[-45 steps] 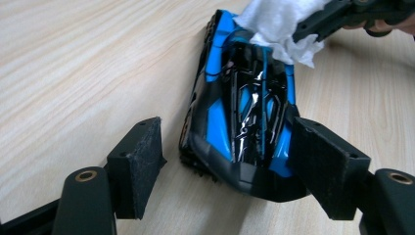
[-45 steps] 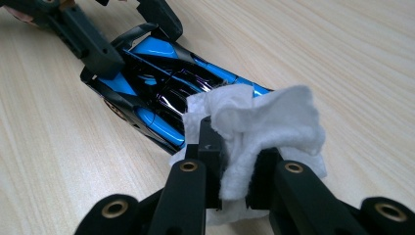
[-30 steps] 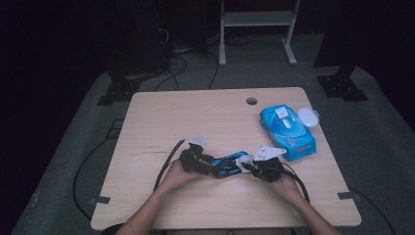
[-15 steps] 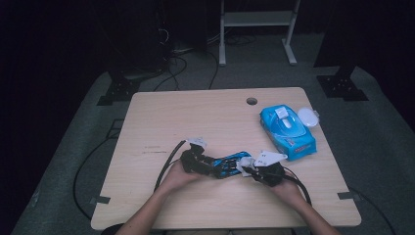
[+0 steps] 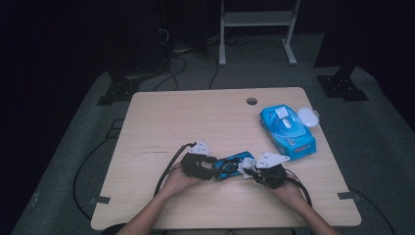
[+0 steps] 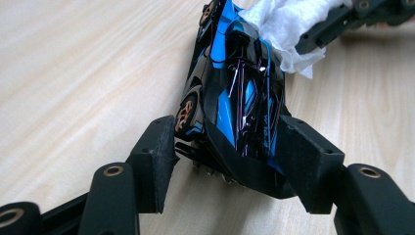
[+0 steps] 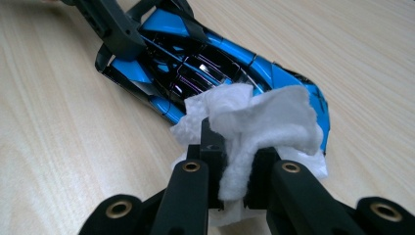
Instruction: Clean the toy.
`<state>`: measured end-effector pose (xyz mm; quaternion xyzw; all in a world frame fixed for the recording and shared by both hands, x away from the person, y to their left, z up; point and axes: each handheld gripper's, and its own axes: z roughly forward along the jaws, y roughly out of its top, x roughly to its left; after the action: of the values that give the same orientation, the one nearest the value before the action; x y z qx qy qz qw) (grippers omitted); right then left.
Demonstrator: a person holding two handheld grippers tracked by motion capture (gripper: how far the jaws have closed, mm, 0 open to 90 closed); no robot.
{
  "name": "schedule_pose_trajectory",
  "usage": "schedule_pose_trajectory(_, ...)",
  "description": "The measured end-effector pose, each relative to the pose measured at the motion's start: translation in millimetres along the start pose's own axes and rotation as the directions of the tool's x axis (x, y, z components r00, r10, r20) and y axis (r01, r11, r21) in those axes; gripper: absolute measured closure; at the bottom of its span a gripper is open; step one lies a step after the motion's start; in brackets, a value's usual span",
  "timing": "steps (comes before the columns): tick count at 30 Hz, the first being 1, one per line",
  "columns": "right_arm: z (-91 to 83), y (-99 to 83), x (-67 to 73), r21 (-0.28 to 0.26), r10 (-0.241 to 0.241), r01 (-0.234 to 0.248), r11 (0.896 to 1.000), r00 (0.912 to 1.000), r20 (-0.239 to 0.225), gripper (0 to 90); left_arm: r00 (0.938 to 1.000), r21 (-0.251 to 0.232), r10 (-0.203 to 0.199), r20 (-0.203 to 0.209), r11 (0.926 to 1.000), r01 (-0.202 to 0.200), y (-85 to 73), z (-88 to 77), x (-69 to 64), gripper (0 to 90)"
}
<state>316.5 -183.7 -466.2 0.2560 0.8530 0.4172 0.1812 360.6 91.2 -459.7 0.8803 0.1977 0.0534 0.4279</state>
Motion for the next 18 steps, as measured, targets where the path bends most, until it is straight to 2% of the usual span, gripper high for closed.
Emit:
schedule_pose_trajectory(1,-0.5,-0.3,0.3,0.001,-0.002,0.002,1.0,1.0,-0.001,81.4,0.9991,0.004,0.036,-0.024,0.9994,-0.036,0.9,-1.0,-4.3,40.9)
schedule_pose_trajectory(2,-1.1,-0.7,1.1,0.004,-0.001,0.001,1.0,1.0,-0.001,81.4,0.9978,0.006,0.055,-0.036,0.9985,-0.055,1.2,-1.9,-6.8,41.2)
schedule_pose_trajectory(4,-1.8,-1.4,1.5,0.007,0.002,-0.002,1.0,1.0,-0.003,81.4,0.992,0.01,0.107,-0.067,0.9943,-0.107,1.4,-3.1,-12.9,41.7)
schedule_pose_trajectory(8,-3.5,-4.0,1.2,0.005,0.01,-0.01,1.0,0.9998,-0.014,81.5,0.98,0.006,0.167,-0.109,0.986,-0.167,1.5,-4.1,-22.4,43.0)
schedule_pose_trajectory(9,-3.7,-4.2,1.4,0.007,0.011,-0.01,1.0,0.9998,-0.015,81.4,0.9788,0.004,0.172,-0.111,0.985,-0.172,1.3,-4.3,-23.0,43.1)
schedule_pose_trajectory(15,-3.5,-5.1,1.1,0.019,0.02,-0.019,1.0,0.9998,-0.011,81.4,0.9825,-0.028,0.165,-0.086,0.9854,-0.168,-0.6,-8.6,-22.5,44.5)
schedule_pose_trajectory(18,-2.1,-6.7,0.8,0.034,0.021,-0.021,0.999,0.9997,-0.011,81.4,0.9816,-0.035,0.172,-0.083,0.9839,-0.175,-0.9,-9.7,-23.4,44.9)
